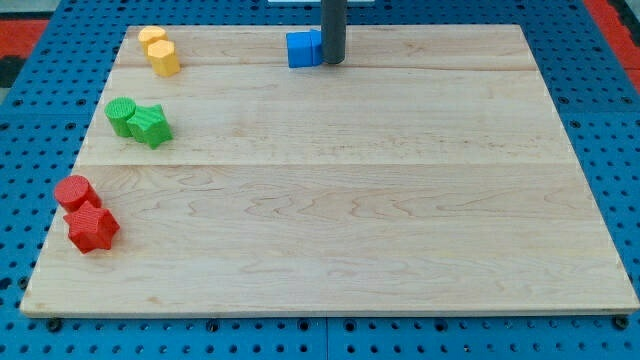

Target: Separate blue triangle from blue cube

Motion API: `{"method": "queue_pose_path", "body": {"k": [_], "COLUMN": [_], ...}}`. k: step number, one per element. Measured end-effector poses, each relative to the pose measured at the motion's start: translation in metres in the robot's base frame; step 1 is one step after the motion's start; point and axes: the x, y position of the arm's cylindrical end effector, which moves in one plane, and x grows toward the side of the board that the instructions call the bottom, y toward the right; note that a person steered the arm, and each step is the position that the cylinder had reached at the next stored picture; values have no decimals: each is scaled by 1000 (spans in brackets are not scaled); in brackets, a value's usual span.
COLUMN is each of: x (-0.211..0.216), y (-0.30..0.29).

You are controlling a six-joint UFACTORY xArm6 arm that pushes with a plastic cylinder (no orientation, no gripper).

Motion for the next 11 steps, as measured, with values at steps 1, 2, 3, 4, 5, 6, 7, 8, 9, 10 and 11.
{"method": "queue_pose_path", "body": {"k": [1,2,3,4,5,6,7,8,9,10,11], "x": [0,1,1,1,-12,-39,-39,-46,-65,-50,-19], "y": [0,-6,-9,1,43,50,7,-7,-10,-42,-31]}}
